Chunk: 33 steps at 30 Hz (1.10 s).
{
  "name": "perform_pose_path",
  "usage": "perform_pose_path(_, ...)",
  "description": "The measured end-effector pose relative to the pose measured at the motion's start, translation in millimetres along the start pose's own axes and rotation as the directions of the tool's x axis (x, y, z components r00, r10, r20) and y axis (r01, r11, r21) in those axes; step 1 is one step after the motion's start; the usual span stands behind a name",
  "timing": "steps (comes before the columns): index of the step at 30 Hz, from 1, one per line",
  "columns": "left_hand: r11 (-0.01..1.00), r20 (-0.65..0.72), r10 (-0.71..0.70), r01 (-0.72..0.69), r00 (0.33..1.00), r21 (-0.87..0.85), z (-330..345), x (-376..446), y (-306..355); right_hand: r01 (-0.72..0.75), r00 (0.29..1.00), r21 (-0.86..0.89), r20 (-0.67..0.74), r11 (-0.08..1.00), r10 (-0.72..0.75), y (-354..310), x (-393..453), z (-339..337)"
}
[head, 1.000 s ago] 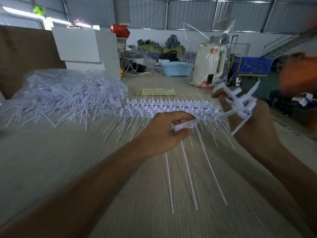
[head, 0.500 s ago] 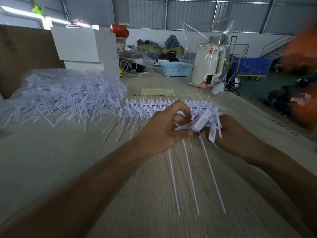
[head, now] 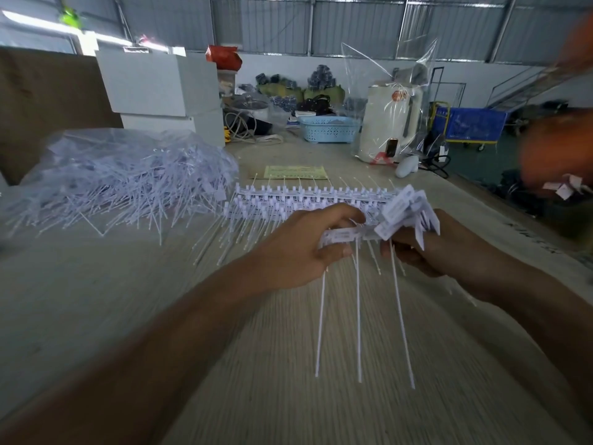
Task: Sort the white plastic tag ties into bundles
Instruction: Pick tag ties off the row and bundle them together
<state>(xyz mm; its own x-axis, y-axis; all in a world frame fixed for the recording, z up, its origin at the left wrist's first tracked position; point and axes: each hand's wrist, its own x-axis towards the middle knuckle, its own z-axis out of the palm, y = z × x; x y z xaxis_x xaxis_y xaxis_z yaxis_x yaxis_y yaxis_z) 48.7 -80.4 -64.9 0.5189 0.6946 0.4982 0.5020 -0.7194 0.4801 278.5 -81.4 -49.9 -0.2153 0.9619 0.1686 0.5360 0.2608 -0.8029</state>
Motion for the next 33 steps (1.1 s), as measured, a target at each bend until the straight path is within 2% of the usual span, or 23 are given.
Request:
perform_pose_path(3, 0.994, -0.025, 0.011, -0.008, 1.0, 0.105, 1, -1, -2, 0.019, 0.998, 0.091, 0.05, 0.996, -0.024, 2, -2, 2)
perform_pose_path(5, 0.985, -0.071, 0.047, -0.035, 0.996, 0.169, 1, -1, -2, 0.069, 0.997, 0.057, 0.041, 0.996, -0.072, 5, 0, 2)
perform_pose_path(7, 0.975, -0.102, 0.075, -0.052, 0.992, 0.214, 2, -1, -2, 0.116, 0.993, -0.033, -0.009, 0.993, -0.116, 4, 5, 8)
perform_pose_path(9, 0.974, -0.116, 0.078, -0.051, 0.99, 0.219, 4, 0, -2, 0.145, 0.98, -0.042, -0.132, 0.989, -0.15, 5, 8, 13)
perform_pose_path(11, 0.985, -0.13, 0.057, -0.035, 0.99, 0.17, 6, 1, -2, 0.203, 0.967, -0.039, -0.147, 0.978, -0.206, 6, 5, 12)
perform_pose_path(12, 0.991, -0.138, 0.043, -0.025, 0.99, 0.13, 7, 1, -2, 0.237, 0.967, -0.063, -0.085, 0.97, -0.241, 4, 1, 10)
perform_pose_path(14, 1.0, -0.149, -0.011, 0.013, 0.989, 0.008, 9, 1, -2, 0.294, 0.954, -0.167, -0.005, 0.941, -0.299, 2, -5, 6)
perform_pose_path(17, 0.986, -0.158, -0.125, 0.105, 0.979, -0.128, 9, 1, -3, 0.342, 0.935, -0.262, 0.004, 0.902, -0.353, -3, -7, 3)
perform_pose_path(20, 0.988, -0.197, -0.112, 0.088, 0.974, -0.126, 6, 2, -1, 0.309, 0.945, -0.186, -0.054, 0.933, -0.324, -8, -8, 12)
perform_pose_path(24, 0.993, -0.143, -0.09, 0.078, 0.986, -0.092, 8, 1, 3, 0.232, 0.958, 0.017, -0.175, 0.973, -0.226, -12, -8, 17)
perform_pose_path(27, 0.997, -0.112, -0.052, 0.044, 0.992, -0.07, 7, 2, 5, 0.25, 0.964, -0.114, -0.064, 0.961, -0.259, -13, -10, 8)
perform_pose_path(33, 1.0, -0.091, -0.016, 0.014, 0.996, -0.023, 0, 4, 9, 0.263, 0.933, -0.439, -0.111, 0.859, -0.342, 2, 5, 4)
